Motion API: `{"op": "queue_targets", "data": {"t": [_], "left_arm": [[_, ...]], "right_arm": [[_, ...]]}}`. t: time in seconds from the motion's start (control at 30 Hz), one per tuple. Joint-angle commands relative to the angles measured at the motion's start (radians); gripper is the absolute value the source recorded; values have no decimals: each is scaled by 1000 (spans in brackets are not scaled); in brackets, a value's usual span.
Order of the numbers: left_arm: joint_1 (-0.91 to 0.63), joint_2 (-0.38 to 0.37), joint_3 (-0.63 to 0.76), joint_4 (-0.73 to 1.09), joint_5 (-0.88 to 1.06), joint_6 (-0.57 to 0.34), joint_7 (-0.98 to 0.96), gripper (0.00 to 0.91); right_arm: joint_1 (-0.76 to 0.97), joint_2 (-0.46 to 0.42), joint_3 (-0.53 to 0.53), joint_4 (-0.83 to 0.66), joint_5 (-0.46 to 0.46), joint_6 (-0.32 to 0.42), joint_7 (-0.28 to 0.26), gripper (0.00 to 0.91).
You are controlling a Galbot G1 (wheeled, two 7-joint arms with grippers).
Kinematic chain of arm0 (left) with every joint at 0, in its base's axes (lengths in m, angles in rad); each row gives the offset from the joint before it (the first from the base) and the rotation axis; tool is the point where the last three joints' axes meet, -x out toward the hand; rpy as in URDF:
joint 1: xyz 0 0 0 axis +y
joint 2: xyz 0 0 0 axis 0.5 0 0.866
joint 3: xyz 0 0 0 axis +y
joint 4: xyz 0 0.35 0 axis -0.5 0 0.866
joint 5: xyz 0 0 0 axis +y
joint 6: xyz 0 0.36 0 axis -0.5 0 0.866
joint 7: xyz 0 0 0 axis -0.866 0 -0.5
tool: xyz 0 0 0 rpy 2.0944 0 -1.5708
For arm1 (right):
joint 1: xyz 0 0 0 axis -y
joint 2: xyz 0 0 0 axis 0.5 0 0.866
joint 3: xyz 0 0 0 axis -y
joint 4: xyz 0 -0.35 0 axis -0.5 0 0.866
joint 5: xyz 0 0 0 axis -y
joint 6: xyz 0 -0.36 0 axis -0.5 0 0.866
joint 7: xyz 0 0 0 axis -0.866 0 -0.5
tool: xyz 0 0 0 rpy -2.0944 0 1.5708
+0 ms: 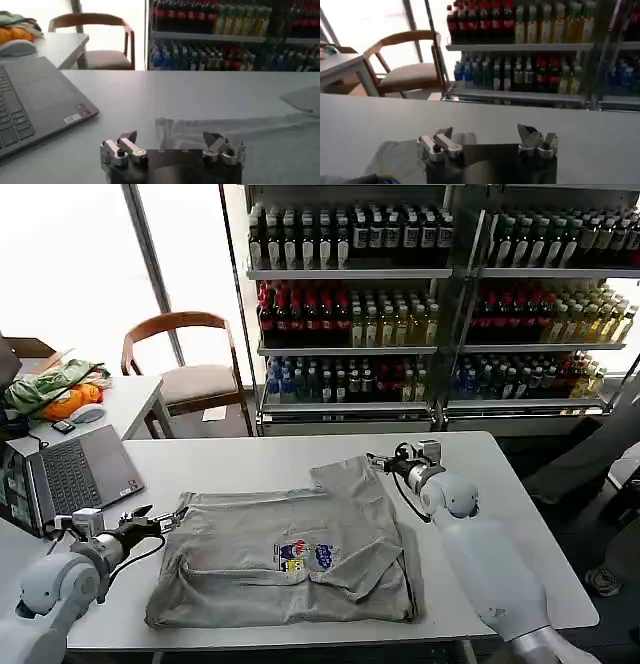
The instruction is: Fold and organize the clothes.
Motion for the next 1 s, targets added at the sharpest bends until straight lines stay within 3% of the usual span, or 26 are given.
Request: {"op": "queue_targets", "data": {"t": [0.03,0.2,0.23,0.27,0.3,0.33,1.0], "left_arm": [[-143,-4,82,124,9,0,6,907],[-148,0,77,129,9,-1,9,907],[-148,-1,76,129,8,0,9,907],[-148,-2,74,128,8,-1,9,907],[-146,-2,73,126,8,-1,9,907],[-145,-2,73,125,8,-1,9,907],[-231,-48,154,236,25,-2,16,907]], "right_arm": [[73,103,0,-175,-37,-2,3,907],[60,159,-4,-197,-59,-1,9,907],[66,166,-4,-217,-59,0,13,846],[71,173,-3,-229,-56,0,11,544],[75,174,-2,-232,-46,1,11,50],[77,175,-3,-233,-43,0,13,0],[63,169,-9,-199,-24,-1,20,0]]}}
